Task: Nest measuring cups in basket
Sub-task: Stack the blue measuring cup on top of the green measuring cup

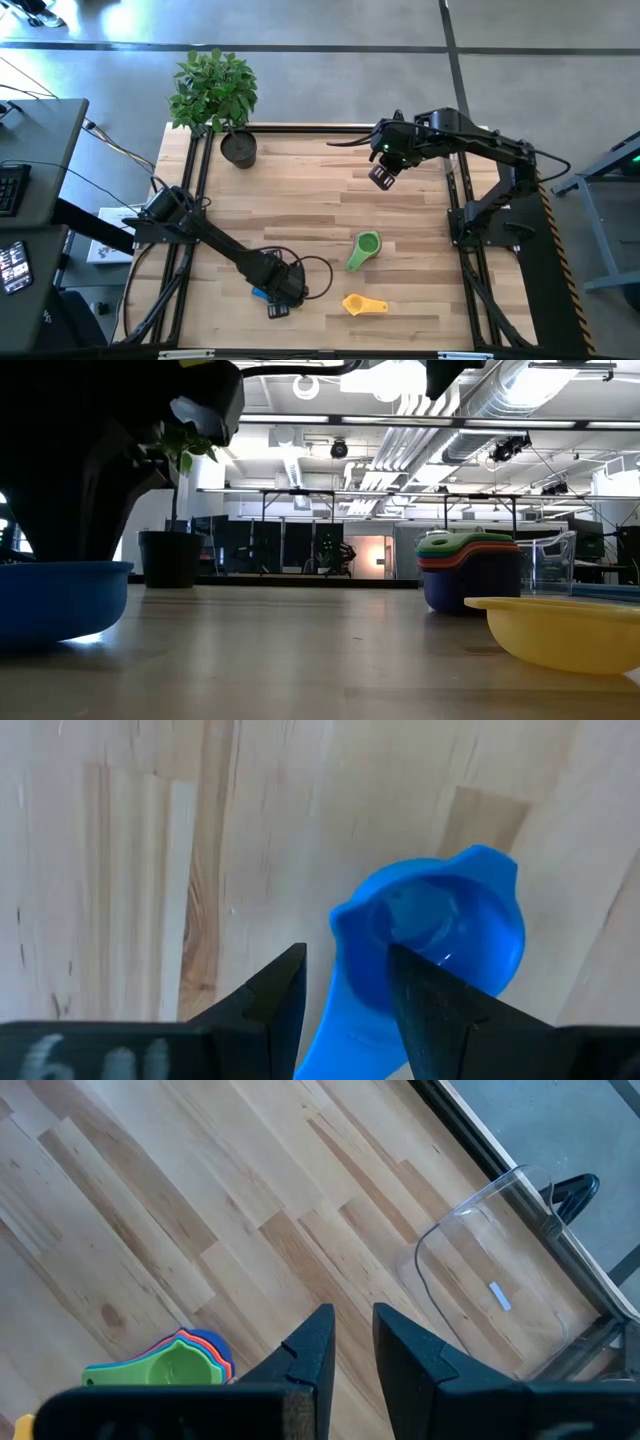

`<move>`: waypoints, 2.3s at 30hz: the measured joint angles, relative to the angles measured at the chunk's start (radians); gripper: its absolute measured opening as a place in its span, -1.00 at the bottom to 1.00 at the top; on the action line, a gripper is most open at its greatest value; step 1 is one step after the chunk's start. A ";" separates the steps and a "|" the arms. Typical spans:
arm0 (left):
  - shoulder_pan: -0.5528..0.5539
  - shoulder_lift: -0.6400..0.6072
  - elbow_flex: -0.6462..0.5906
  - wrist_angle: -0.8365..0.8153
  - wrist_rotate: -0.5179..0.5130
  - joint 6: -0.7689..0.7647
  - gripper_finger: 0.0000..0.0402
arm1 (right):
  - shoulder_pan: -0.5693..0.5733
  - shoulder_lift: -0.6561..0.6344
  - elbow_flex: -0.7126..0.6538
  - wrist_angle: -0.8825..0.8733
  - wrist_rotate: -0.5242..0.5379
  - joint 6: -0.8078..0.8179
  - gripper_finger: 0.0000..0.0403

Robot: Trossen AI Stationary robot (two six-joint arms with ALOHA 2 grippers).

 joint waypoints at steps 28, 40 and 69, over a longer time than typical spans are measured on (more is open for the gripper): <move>0.043 0.006 -0.068 0.084 0.038 -0.088 -0.95 | 0.000 0.000 0.000 0.000 0.003 0.056 -0.68; 0.222 -0.071 -0.001 0.158 0.003 -0.149 -0.96 | 0.000 0.000 0.000 0.000 0.066 0.185 -0.68; 0.515 -0.074 0.129 0.624 0.114 -0.393 -0.96 | -0.080 0.002 0.000 0.000 0.238 0.360 -0.68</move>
